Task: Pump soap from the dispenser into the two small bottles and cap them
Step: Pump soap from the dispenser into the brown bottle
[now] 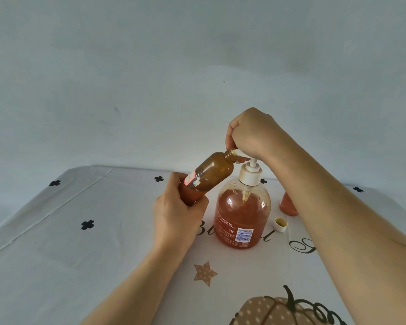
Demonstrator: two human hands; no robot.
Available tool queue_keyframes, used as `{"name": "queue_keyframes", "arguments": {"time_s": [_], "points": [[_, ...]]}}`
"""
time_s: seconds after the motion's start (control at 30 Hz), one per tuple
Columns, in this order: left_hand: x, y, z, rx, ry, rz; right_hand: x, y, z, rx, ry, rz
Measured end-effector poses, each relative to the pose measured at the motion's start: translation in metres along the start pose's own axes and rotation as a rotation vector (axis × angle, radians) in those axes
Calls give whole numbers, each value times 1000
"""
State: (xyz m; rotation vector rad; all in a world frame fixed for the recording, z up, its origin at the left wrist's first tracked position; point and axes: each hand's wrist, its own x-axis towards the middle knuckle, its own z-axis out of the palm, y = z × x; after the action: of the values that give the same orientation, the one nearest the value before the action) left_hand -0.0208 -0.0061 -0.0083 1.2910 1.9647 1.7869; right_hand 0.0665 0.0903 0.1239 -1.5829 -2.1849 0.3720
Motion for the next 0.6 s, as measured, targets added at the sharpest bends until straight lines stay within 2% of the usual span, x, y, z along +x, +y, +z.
{"name": "queue_keyframes", "arguments": {"time_s": [0.33, 0.6], "points": [[3, -8, 2, 54, 25, -31, 1, 13, 12, 56, -58, 27], [-1, 3, 0, 48, 22, -11, -2, 8, -2, 62, 82, 3]]}}
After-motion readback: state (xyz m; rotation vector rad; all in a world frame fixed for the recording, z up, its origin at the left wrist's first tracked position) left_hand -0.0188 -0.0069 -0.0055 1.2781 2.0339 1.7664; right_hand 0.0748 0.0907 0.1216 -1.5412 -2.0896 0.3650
